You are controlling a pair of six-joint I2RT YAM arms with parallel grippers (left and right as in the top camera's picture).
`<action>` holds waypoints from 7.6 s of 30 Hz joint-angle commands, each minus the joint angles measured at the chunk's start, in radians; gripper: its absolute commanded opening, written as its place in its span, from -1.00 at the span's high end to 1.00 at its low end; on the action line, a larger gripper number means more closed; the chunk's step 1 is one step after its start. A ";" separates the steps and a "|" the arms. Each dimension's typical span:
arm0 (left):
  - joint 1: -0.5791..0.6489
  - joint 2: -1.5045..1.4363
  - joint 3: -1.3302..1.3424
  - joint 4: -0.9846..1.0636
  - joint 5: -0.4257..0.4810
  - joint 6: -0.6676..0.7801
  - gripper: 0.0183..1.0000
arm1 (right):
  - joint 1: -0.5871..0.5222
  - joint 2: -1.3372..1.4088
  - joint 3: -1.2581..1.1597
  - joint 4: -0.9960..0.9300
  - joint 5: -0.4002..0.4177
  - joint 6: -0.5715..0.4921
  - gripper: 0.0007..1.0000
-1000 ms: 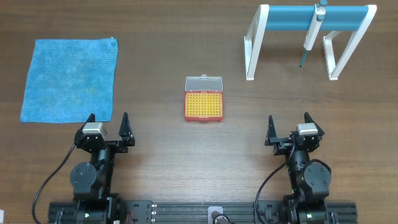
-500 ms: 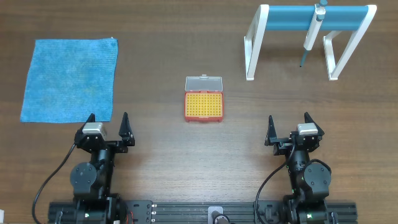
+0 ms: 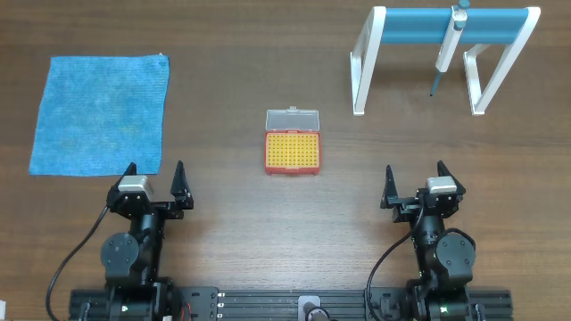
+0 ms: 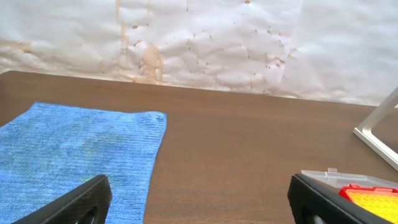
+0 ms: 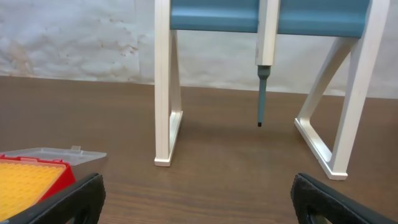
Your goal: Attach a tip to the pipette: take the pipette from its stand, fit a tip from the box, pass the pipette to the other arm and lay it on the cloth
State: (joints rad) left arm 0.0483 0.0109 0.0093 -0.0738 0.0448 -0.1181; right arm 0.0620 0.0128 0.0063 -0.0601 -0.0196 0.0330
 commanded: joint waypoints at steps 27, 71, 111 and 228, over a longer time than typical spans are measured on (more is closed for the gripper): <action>0.004 -0.006 -0.004 -0.004 -0.011 -0.008 -0.83 | -0.186 1.558 0.518 1.120 -0.026 0.011 -0.81; 0.004 -0.006 -0.004 -0.004 -0.011 -0.008 -0.83 | -0.201 1.715 0.716 0.983 -0.026 -0.057 -0.61; 0.004 -0.006 -0.004 -0.004 -0.011 -0.008 -0.83 | -0.169 1.631 0.649 1.099 -0.026 -0.053 0.84; 0.004 -0.006 -0.004 -0.004 -0.011 -0.008 -0.83 | 0.464 1.892 0.443 1.492 -0.240 0.149 0.85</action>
State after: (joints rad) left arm 0.0483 0.0109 0.0093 -0.0734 0.0444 -0.1181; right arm 0.5304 1.8595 0.4572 1.4406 -0.2462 0.1646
